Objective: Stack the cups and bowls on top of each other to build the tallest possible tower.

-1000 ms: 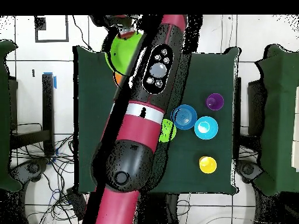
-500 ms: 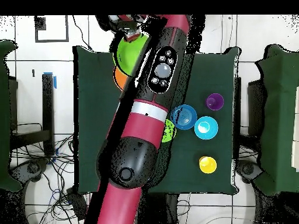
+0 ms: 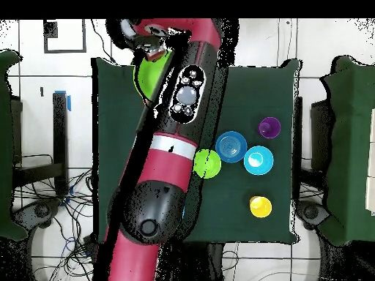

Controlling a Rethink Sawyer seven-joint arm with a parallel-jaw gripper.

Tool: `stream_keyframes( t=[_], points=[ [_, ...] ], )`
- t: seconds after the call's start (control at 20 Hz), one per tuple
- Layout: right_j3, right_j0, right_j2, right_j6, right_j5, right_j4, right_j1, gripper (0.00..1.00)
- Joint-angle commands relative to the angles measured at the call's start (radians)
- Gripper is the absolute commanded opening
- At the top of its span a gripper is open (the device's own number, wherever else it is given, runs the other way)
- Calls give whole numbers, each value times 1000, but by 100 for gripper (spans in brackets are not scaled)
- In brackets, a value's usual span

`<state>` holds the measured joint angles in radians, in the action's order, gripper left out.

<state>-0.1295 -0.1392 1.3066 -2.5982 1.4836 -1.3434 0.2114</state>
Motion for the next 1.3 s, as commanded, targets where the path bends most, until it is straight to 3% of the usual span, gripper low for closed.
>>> stream_keyframes(
  t=[0.05,0.45,1.1,1.3],
  points=[
    [-224,97,-339,309,-116,263,-62,0],
    [-418,137,-526,406,-200,420,-159,0],
    [-486,126,-666,434,-258,534,-211,0],
    [-657,179,-756,414,-394,547,-261,0]
  ],
)
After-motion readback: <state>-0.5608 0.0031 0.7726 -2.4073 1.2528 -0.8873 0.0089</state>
